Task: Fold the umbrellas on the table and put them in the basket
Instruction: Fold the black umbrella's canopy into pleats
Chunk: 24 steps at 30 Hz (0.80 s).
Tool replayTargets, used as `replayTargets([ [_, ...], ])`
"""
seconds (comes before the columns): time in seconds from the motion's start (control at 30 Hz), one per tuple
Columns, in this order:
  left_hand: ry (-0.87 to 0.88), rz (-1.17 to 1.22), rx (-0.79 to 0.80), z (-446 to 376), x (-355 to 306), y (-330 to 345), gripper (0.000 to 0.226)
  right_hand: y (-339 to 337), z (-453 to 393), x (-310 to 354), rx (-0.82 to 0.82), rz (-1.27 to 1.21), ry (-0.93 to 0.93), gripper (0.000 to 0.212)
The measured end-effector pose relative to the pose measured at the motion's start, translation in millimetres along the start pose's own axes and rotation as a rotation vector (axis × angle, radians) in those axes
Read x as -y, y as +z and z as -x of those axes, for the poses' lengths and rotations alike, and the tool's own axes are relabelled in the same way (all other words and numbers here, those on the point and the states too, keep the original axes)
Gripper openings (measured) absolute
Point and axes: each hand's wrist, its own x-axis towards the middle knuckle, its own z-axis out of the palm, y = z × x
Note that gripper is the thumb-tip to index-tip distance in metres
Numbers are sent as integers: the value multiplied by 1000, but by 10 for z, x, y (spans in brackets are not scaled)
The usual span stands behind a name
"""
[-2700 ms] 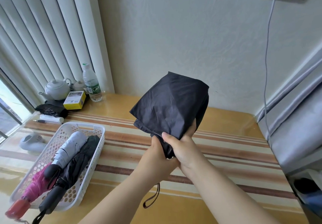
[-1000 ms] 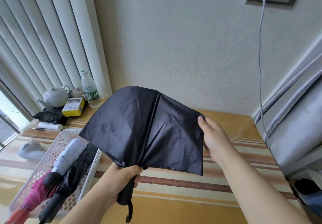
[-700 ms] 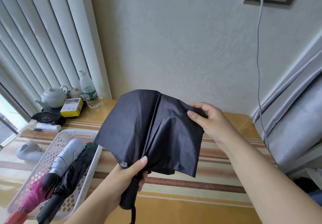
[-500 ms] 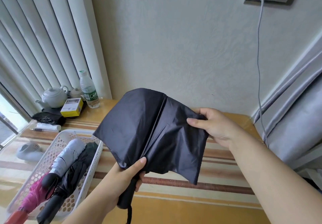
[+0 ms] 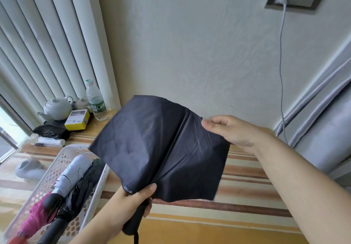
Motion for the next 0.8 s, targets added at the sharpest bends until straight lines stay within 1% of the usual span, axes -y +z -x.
replayTargets([
  [0.03,-13,17,11,12,2,11,47,13,-26,29,27,10,-31,32],
  [0.1,-27,68,38,31,21,54,51,44,-63,89,18,54,-73,10],
  [0.13,-33,103,50,42,32,85,49,51,-83,105,-4,91,-90,6],
  [0.23,-56,249,85,81,33,145,39,64,-151,109,-80,150,-135,14],
  [0.3,-74,296,124,102,25,159,40,74,-166,123,-115,142,-129,17],
  [0.4,-108,339,146,119,31,159,46,94,-190,137,-113,162,-102,10],
  [0.47,-132,343,159,133,7,168,46,95,-201,129,-97,93,-94,7],
  [0.53,-143,332,162,148,-28,178,41,88,-207,104,-77,25,-84,9],
  [0.63,-171,336,144,152,-56,181,30,73,-235,51,-70,50,-57,10],
  [0.8,-164,313,122,144,-67,183,32,92,-284,-10,-57,72,-35,6],
])
